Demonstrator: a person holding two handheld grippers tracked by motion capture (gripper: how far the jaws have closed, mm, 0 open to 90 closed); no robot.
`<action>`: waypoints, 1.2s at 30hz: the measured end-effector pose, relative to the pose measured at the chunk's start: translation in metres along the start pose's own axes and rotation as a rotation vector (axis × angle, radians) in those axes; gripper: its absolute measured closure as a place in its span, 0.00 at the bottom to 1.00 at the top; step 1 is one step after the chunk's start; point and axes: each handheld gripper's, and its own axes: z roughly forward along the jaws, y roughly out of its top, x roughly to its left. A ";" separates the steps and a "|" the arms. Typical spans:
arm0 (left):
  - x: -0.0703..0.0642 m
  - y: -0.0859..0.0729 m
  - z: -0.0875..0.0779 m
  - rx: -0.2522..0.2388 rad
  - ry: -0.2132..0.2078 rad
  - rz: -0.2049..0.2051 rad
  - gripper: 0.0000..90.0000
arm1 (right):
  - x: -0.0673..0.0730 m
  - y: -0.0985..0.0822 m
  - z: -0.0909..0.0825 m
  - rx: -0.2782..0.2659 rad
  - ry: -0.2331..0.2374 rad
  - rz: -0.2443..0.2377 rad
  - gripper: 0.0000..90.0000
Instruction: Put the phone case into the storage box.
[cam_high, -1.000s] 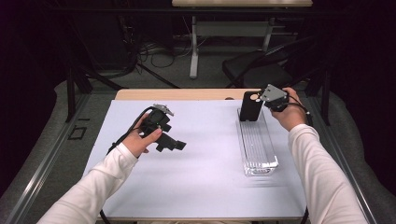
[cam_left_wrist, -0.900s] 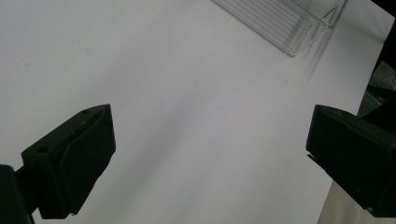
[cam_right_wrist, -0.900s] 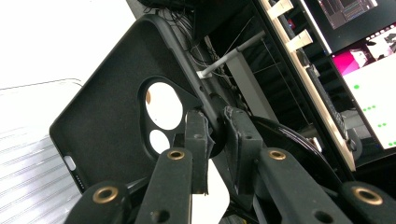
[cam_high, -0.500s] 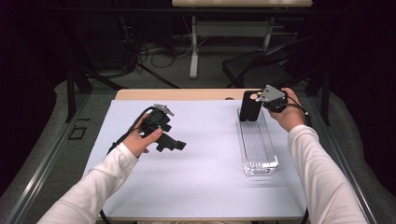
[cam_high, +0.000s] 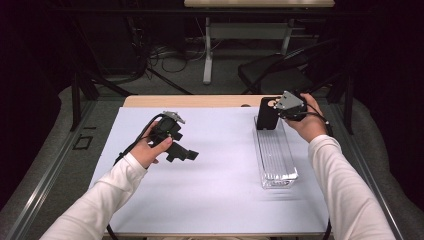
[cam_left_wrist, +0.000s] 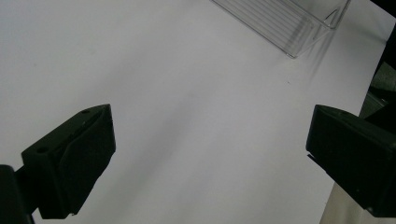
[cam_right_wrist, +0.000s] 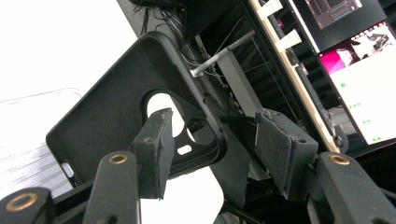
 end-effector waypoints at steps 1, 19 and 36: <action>0.000 0.000 0.000 0.001 0.001 0.000 0.02 | 0.000 0.001 -0.001 -0.002 -0.003 0.004 0.50; 0.004 -0.002 -0.006 -0.004 0.012 -0.006 0.02 | -0.002 0.018 -0.018 0.012 -0.064 0.170 0.15; 0.009 -0.001 -0.008 -0.024 0.006 -0.028 0.02 | -0.006 0.040 -0.041 0.026 0.073 0.393 0.00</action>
